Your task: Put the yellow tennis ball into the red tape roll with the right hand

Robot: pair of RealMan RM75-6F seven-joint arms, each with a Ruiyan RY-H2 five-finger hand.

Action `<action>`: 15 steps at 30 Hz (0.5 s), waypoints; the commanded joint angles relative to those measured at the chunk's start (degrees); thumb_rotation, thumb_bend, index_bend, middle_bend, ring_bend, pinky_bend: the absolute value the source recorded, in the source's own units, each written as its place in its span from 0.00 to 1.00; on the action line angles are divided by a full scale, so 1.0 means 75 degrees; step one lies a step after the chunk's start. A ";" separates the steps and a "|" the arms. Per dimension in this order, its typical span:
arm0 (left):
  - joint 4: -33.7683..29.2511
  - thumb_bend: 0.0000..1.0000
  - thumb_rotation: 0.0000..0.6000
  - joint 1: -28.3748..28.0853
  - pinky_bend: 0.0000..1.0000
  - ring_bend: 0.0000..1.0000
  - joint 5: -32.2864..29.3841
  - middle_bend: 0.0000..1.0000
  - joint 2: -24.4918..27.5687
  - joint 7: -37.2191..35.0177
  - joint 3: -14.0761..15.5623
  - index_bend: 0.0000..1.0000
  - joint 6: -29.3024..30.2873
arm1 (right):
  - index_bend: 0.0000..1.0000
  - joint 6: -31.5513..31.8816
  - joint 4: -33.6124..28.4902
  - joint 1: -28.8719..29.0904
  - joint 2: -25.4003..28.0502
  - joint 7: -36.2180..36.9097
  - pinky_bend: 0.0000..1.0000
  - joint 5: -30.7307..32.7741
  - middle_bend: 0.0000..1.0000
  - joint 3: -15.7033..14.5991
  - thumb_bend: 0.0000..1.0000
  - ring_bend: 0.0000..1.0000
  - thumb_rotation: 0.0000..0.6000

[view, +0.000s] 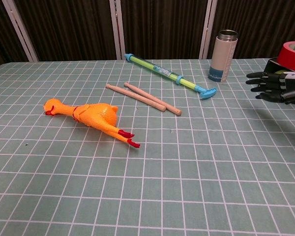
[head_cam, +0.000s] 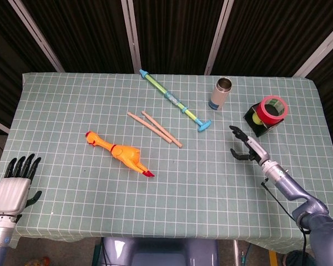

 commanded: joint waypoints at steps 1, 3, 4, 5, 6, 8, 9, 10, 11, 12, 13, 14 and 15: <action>-0.0230 0.20 1.00 0.0186 0.00 0.00 0.0285 0.00 0.0246 -0.0393 0.0103 0.00 0.0338 | 0.00 0.1438 -0.2864 -0.0596 0.1428 -0.1654 0.00 -0.0476 0.00 -0.0327 0.52 0.00 1.00; -0.0255 0.20 1.00 0.0280 0.00 0.00 0.0419 0.00 0.0369 -0.0579 0.0155 0.00 0.0481 | 0.00 0.1718 -0.4195 -0.0825 0.2050 -0.3196 0.00 -0.0528 0.00 -0.0396 0.50 0.00 1.00; -0.0268 0.20 1.00 0.0317 0.00 0.00 0.0449 0.00 0.0420 -0.0641 0.0187 0.00 0.0505 | 0.00 0.1773 -0.4723 -0.0949 0.2293 -0.4017 0.00 -0.0504 0.00 -0.0422 0.49 0.00 1.00; -0.0302 0.20 1.00 0.0360 0.00 0.00 0.0455 0.00 0.0485 -0.0716 0.0227 0.00 0.0510 | 0.00 0.1818 -0.5144 -0.1122 0.2566 -0.5221 0.00 -0.0475 0.00 -0.0464 0.48 0.00 1.00; -0.0345 0.20 1.00 0.0393 0.00 0.00 0.0470 0.00 0.0562 -0.0791 0.0261 0.00 0.0512 | 0.00 0.1843 -0.5626 -0.1367 0.2819 -0.6652 0.00 -0.0315 0.00 -0.0468 0.47 0.00 1.00; -0.0395 0.20 1.00 0.0432 0.00 0.00 0.0537 0.00 0.0665 -0.0938 0.0275 0.00 0.0565 | 0.00 0.1754 -0.6456 -0.1843 0.3290 -0.9541 0.00 0.0233 0.00 -0.0462 0.45 0.00 1.00; -0.0384 0.20 1.00 0.0449 0.00 0.00 0.0599 0.00 0.0692 -0.1021 0.0275 0.00 0.0616 | 0.00 0.1843 -0.6952 -0.2116 0.3444 -1.0859 0.00 0.0592 0.00 -0.0404 0.44 0.00 1.00; -0.0357 0.20 1.00 0.0463 0.00 0.00 0.0671 0.00 0.0705 -0.1094 0.0268 0.00 0.0679 | 0.00 0.2071 -0.7388 -0.2420 0.3529 -1.2068 0.00 0.0967 0.00 -0.0320 0.44 0.00 1.00; -0.0317 0.20 1.00 0.0476 0.00 0.00 0.0742 0.00 0.0710 -0.1159 0.0263 0.00 0.0737 | 0.00 0.2429 -0.7732 -0.2730 0.3521 -1.3139 0.00 0.1295 0.00 -0.0209 0.44 0.00 1.00; -0.0275 0.20 1.00 0.0483 0.00 0.00 0.0796 0.00 0.0709 -0.1219 0.0256 0.00 0.0776 | 0.00 0.2851 -0.7965 -0.3022 0.3436 -1.4020 0.00 0.1523 0.00 -0.0098 0.44 0.00 1.00; -0.0238 0.20 1.00 0.0487 0.00 0.00 0.0823 0.00 0.0707 -0.1275 0.0254 0.00 0.0784 | 0.00 0.3240 -0.8115 -0.3275 0.3317 -1.4663 0.00 0.1673 0.00 -0.0003 0.44 0.00 1.00; -0.0215 0.20 1.00 0.0486 0.00 0.00 0.0825 0.00 0.0710 -0.1318 0.0256 0.00 0.0759 | 0.00 0.3546 -0.8228 -0.3479 0.3213 -1.5129 0.00 0.1786 0.00 0.0074 0.43 0.00 1.00; -0.0205 0.20 1.00 0.0477 0.00 0.00 0.0817 0.00 0.0718 -0.1350 0.0261 0.00 0.0707 | 0.00 0.3747 -0.8312 -0.3618 0.3157 -1.5474 0.00 0.1835 0.00 0.0120 0.42 0.00 1.00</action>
